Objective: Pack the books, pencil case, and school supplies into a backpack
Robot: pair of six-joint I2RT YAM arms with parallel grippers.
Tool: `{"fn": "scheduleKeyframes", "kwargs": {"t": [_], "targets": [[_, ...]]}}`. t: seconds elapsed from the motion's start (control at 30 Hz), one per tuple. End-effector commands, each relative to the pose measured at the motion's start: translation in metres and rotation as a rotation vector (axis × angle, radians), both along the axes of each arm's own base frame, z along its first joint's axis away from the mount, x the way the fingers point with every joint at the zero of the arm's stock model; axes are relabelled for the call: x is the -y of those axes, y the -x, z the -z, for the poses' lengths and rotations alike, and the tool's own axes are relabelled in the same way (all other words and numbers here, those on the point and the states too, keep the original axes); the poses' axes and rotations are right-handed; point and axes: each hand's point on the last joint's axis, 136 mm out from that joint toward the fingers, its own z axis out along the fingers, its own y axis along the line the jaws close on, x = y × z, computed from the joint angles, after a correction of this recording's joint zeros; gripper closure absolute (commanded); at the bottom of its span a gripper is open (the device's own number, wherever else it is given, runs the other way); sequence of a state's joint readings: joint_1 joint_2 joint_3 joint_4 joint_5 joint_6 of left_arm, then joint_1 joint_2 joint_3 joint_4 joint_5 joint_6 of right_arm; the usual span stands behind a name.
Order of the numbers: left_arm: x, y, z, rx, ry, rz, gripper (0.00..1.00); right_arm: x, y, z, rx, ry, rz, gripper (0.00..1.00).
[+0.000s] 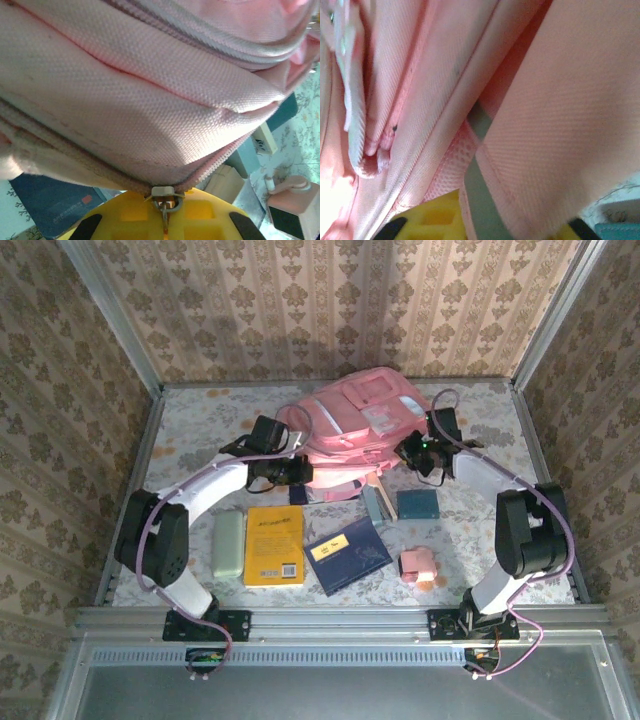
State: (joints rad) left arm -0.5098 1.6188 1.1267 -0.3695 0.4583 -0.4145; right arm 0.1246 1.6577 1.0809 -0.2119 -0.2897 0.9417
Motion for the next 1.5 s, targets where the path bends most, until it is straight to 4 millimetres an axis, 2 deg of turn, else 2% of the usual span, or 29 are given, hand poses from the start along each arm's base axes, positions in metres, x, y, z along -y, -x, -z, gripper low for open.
{"fn": "scheduleKeyframes", "kwargs": {"t": [0.0, 0.1, 0.2, 0.3, 0.43, 0.5, 0.6, 0.67, 0.8, 1.03, 1.23, 1.33, 1.4, 1.47], "targets": [[-0.002, 0.003, -0.031, 0.048, 0.033, 0.008, 1.00, 0.037, -0.018, -0.009, 0.034, 0.117, 0.062, 0.73], [0.002, 0.006, -0.033, 0.050, 0.039, 0.018, 1.00, 0.029, -0.020, -0.020, 0.055, 0.102, 0.033, 0.54], [0.008, 0.005, -0.033, 0.050, 0.048, 0.022, 1.00, 0.018, -0.012, -0.031, 0.064, 0.101, 0.007, 0.46], [0.014, 0.004, -0.036, 0.057, 0.056, 0.027, 1.00, -0.001, 0.008, -0.049, 0.077, 0.104, -0.022, 0.47], [0.021, 0.002, -0.042, 0.058, 0.077, 0.027, 1.00, -0.034, 0.035, -0.063, 0.089, 0.012, -0.020, 0.54], [0.025, 0.001, -0.045, 0.056, 0.096, 0.026, 1.00, -0.051, 0.047, -0.063, 0.083, -0.068, 0.012, 0.59], [0.034, 0.003, -0.050, 0.054, 0.116, 0.032, 1.00, -0.076, 0.057, -0.052, 0.041, -0.201, 0.075, 0.63], [0.039, 0.005, -0.054, 0.058, 0.124, 0.041, 1.00, -0.091, 0.060, -0.052, 0.036, -0.275, 0.099, 0.62], [0.048, 0.011, -0.062, 0.063, 0.138, 0.055, 1.00, -0.117, 0.059, -0.059, 0.064, -0.371, 0.115, 0.52], [0.058, 0.022, -0.071, 0.071, 0.157, 0.077, 1.00, -0.136, 0.047, -0.059, 0.098, -0.419, 0.131, 0.50], [0.067, 0.028, -0.084, 0.088, 0.189, 0.097, 1.00, -0.143, 0.046, -0.038, 0.057, -0.400, 0.142, 0.52], [0.070, 0.029, -0.087, 0.090, 0.193, 0.104, 1.00, -0.140, 0.044, -0.022, 0.036, -0.374, 0.173, 0.59], [0.071, 0.031, -0.088, 0.090, 0.191, 0.108, 1.00, -0.140, 0.040, -0.019, 0.037, -0.346, 0.167, 0.65], [0.071, 0.032, -0.087, 0.090, 0.184, 0.111, 1.00, -0.140, 0.035, -0.019, 0.045, -0.317, 0.156, 0.75]]}}
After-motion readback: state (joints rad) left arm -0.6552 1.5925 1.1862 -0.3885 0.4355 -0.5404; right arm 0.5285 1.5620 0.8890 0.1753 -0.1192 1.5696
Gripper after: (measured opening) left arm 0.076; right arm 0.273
